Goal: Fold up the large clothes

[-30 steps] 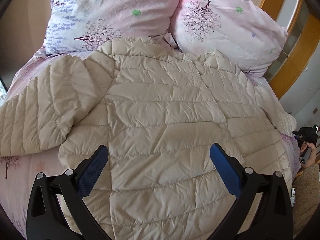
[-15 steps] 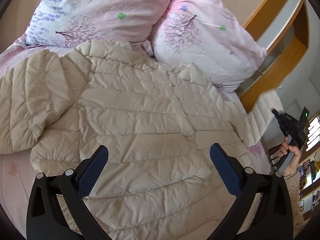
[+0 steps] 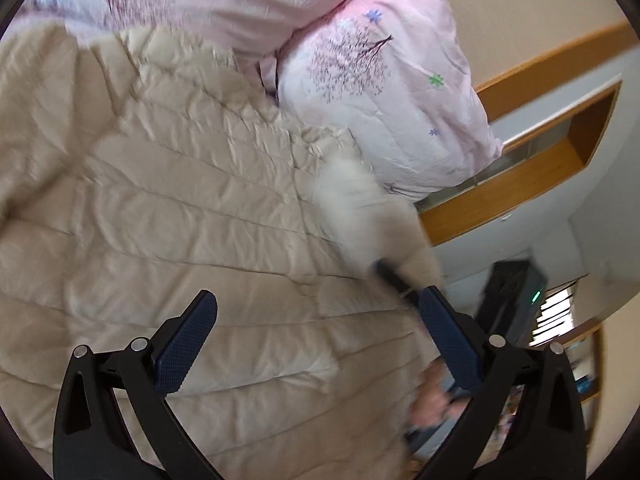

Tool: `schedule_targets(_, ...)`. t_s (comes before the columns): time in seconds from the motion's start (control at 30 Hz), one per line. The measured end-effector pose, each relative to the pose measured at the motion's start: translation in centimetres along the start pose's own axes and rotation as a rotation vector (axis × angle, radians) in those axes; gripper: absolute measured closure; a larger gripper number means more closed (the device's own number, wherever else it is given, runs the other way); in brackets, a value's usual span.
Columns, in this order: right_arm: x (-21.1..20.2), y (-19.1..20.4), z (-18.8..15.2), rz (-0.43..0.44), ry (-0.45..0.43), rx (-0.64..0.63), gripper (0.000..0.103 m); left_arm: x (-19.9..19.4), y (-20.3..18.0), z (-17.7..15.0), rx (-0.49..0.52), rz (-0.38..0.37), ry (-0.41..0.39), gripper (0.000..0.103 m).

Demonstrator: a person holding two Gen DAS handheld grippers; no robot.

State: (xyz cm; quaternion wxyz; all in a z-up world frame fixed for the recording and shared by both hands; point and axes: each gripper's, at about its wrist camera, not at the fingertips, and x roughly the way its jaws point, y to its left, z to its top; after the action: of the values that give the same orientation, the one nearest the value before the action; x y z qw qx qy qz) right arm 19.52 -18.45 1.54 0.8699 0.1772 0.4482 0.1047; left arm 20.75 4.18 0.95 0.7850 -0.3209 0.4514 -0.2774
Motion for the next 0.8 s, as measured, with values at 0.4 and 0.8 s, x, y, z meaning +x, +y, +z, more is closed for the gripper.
schedule_targets(0.4,-6.3,-8.1,-3.4,0.130,-0.018,0.417,0.030,6.6,-0.2,0.6,-0.134,0.029,0.119,0.021)
schedule_targets(0.8,-5.8,-17.4,-3.3,0.135,-0.152,0.799,0.036,7.9,0.9,2.3,-0.145,0.078,0.081,0.095)
